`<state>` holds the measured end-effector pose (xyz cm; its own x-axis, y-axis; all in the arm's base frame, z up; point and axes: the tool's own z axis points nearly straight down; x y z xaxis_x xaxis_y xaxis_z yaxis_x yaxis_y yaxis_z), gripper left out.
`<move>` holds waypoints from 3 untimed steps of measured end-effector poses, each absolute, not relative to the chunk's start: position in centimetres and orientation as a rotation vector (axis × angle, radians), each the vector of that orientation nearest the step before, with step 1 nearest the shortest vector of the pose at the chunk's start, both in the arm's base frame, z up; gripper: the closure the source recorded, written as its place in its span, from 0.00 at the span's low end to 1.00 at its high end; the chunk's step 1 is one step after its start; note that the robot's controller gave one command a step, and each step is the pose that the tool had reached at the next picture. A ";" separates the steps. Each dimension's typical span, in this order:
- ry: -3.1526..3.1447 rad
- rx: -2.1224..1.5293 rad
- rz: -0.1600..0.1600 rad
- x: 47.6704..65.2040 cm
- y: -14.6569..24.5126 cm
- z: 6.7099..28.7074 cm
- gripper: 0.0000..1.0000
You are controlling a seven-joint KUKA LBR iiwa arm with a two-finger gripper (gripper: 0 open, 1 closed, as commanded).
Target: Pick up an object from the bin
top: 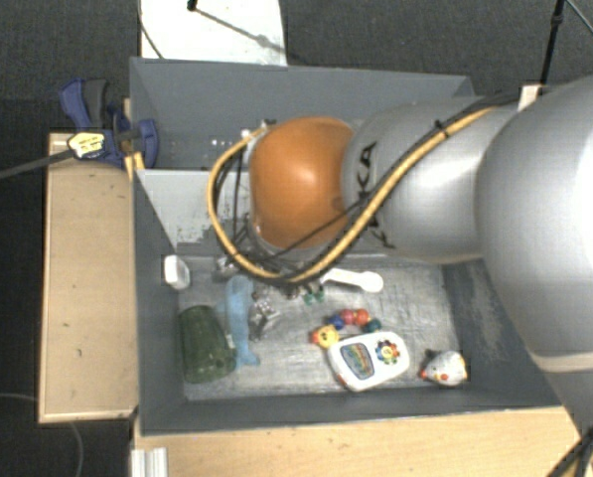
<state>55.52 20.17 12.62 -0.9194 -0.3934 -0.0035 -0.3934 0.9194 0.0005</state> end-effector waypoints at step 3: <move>3.094 -0.530 -0.003 56.2 15.6 7.9 0.00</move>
Offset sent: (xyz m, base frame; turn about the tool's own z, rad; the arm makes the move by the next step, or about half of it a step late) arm -0.0001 -0.0741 -0.0562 0.0563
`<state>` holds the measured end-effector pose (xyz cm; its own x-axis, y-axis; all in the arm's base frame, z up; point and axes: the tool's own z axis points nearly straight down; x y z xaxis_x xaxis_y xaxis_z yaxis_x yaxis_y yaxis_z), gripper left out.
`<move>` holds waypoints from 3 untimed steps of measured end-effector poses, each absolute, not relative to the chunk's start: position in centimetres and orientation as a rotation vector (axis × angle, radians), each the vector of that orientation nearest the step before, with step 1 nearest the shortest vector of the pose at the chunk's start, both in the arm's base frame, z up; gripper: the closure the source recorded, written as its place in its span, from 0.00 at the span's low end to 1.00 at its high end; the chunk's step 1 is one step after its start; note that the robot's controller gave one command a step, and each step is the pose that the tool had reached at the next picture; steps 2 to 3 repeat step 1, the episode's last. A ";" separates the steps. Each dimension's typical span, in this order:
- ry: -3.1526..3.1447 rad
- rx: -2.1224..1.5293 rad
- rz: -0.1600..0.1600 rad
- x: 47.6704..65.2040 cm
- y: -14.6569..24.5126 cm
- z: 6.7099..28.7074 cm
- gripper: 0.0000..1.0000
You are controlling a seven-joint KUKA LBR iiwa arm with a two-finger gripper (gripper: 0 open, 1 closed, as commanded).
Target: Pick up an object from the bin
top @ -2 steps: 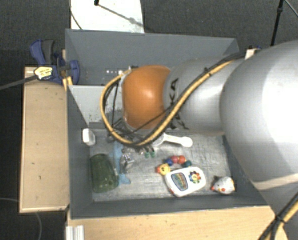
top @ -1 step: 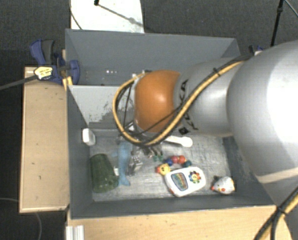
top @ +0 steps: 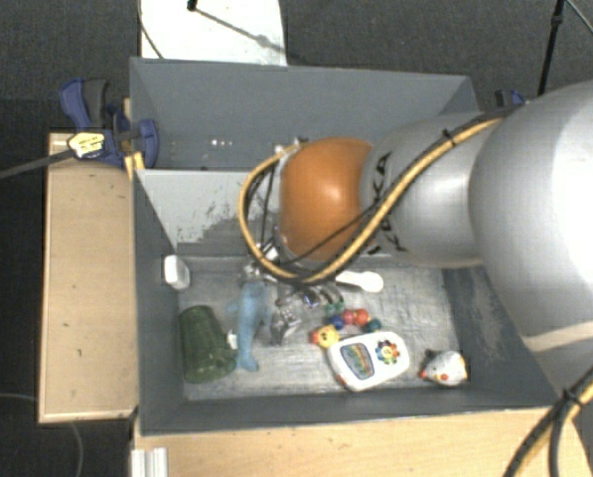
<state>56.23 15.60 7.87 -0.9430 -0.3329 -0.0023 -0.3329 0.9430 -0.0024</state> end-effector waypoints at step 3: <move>3.104 -0.452 0.005 56.8 22.8 7.2 1.00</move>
Offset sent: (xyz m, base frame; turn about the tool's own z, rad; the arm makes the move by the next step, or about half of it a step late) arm 0.0000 0.0000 0.0000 0.0000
